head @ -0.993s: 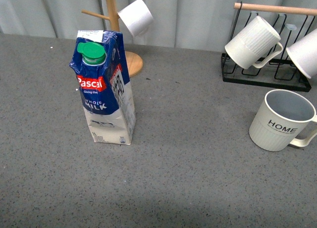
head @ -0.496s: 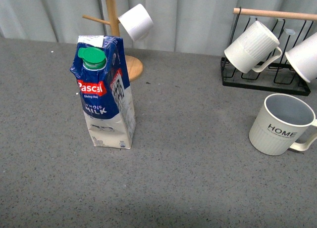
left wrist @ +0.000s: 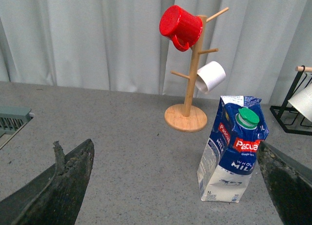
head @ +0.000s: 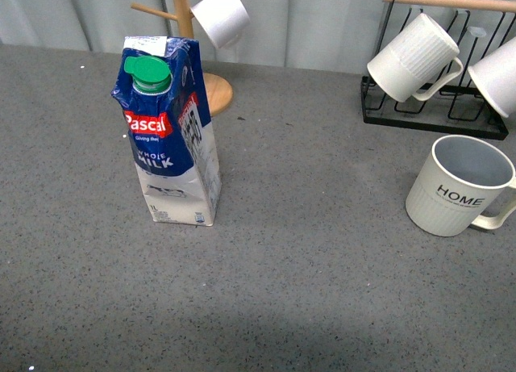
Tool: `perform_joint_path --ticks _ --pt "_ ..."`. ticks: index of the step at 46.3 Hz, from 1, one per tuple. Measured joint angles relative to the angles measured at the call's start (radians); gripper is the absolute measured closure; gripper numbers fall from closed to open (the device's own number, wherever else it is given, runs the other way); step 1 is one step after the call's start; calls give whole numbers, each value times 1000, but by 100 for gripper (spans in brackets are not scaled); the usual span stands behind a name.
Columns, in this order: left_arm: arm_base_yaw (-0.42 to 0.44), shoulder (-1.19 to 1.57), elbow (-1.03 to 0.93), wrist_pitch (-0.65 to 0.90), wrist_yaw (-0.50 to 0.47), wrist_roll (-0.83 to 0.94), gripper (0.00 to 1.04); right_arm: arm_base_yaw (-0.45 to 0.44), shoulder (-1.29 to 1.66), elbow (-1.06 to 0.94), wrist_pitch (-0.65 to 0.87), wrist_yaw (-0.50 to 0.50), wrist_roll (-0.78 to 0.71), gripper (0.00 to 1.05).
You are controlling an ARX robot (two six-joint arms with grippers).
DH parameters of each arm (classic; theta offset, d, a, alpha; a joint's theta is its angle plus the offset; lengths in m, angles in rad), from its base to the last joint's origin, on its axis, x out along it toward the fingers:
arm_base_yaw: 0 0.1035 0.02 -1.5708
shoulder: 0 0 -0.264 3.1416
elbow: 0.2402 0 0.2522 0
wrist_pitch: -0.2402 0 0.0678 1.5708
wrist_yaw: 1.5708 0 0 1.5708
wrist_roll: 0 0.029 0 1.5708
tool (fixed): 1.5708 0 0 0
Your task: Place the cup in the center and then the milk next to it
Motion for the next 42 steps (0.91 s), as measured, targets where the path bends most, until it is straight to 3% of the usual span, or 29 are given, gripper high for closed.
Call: perform_joint_path --ticks 5,12,22,42 --pt "0 0 0 0 0 0 6 -49 372 129 100 -95 -22 9" --pt "0 0 0 0 0 0 6 -54 678 288 41 -121 -64 9" --pt "0 0 0 0 0 0 6 -29 909 488 -88 -111 -107 9" --pt "0 0 0 0 0 0 6 12 1223 806 -290 -61 -16 9"
